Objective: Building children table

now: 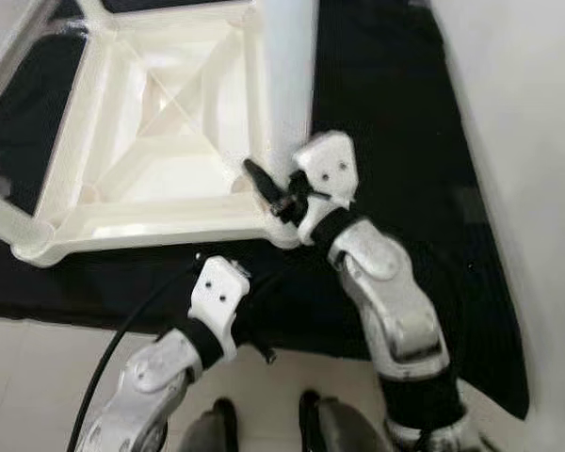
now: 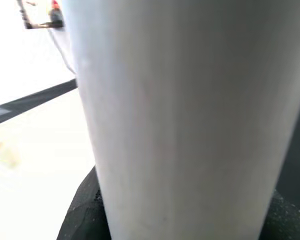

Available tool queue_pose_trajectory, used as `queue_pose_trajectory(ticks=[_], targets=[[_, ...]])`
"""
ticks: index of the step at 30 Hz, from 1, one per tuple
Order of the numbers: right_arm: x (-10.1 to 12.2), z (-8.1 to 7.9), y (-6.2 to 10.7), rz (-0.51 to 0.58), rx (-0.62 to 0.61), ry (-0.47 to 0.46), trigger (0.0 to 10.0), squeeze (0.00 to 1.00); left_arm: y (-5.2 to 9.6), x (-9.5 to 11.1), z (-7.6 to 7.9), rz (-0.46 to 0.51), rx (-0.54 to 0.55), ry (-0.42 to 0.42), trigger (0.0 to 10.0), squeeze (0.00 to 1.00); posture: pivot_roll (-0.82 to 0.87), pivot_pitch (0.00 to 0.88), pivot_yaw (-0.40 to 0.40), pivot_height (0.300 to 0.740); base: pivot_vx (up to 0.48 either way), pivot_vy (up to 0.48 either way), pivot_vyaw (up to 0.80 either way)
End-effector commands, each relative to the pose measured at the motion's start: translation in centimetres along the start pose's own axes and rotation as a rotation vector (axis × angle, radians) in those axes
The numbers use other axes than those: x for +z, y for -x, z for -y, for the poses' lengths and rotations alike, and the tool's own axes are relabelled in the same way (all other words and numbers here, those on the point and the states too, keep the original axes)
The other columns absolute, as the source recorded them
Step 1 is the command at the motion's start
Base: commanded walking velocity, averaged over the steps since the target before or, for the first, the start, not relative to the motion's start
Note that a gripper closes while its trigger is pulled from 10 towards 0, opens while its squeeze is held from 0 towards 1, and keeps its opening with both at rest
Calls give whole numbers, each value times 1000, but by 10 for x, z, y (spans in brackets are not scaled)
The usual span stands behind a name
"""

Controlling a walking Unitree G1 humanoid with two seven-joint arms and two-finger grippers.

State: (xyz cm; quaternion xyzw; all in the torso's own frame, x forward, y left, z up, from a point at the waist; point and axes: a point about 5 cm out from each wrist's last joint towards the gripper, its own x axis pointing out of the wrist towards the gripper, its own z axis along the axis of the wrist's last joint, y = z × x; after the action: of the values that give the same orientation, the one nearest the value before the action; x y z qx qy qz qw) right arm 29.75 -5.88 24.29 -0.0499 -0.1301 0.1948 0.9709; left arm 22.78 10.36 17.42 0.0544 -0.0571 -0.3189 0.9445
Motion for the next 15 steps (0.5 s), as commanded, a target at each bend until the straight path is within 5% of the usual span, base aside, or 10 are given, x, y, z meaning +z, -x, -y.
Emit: queue_pose_trajectory(ticks=[1, 7, 15], targets=[[-75, 8, 14, -390, -92, -57, 10000, 0, 2, -6, 1, -21, 8, 12, 10000, 0, 130, 329, -11, 740, 0, 0, 0], [-65, 13, -6, -349, -137, -21, 10000, 0, 2, -8, -5, -18, 42, 7, 10000, 0, 123, 288, -30, 740, 0, 0, 0], [-61, 6, -8, -342, -128, -57, 10000, 0, 1, -8, -11, -3, 89, 2, 10000, 0, 118, 257, -37, 740, 0, 0, 0]])
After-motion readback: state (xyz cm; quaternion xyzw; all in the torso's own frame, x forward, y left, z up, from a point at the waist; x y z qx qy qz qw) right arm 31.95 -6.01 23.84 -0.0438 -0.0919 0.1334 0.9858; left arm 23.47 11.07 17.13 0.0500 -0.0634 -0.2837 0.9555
